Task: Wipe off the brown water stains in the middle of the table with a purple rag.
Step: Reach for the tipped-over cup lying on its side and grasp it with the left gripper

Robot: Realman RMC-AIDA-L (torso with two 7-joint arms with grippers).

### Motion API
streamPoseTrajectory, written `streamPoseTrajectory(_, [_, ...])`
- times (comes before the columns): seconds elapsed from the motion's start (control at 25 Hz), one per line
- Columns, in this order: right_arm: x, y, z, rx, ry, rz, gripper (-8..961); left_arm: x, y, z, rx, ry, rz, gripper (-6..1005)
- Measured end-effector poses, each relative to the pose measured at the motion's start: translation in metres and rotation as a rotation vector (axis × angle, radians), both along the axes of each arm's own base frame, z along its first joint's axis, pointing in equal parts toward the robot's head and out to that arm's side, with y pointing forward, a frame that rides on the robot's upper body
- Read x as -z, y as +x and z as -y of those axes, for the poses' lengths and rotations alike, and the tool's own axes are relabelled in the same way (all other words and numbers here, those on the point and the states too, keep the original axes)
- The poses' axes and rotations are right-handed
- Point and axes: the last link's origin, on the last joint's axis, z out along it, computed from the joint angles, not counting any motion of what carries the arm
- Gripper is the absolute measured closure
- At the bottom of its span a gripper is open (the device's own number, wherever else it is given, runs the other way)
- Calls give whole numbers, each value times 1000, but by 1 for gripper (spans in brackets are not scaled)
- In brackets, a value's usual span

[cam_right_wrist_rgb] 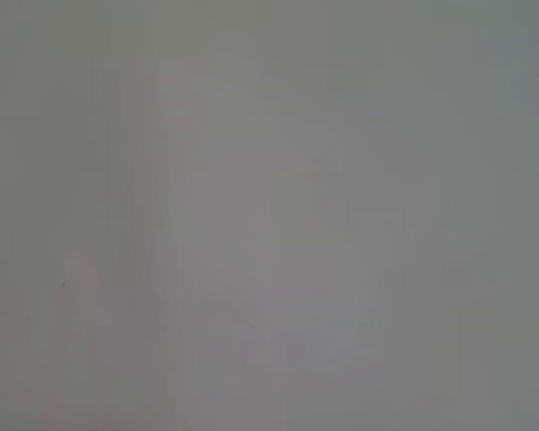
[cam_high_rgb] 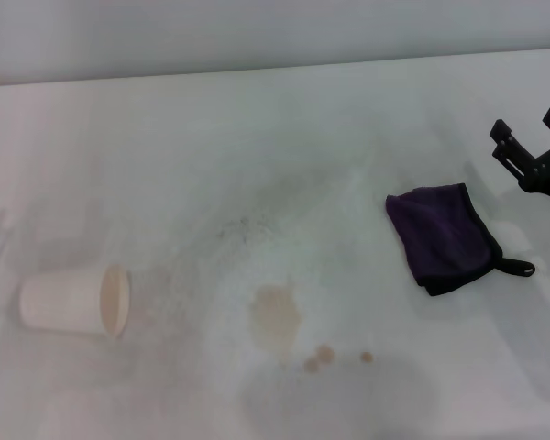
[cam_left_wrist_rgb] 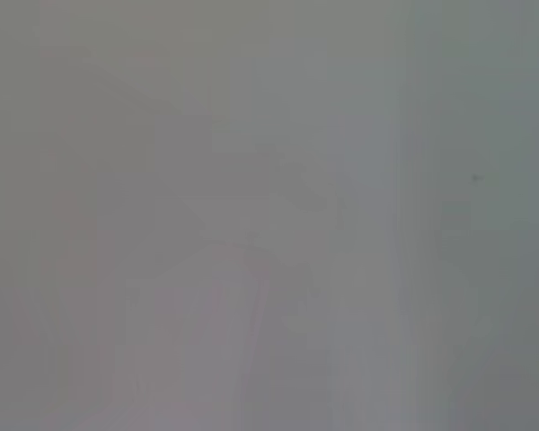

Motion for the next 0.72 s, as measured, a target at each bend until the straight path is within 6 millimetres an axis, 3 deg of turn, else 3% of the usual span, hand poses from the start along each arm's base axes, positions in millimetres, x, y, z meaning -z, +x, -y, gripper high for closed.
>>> streamPoseTrajectory(0.72, [1, 3, 3, 17, -11, 1, 109, 2, -1, 3, -7, -8, 16, 108])
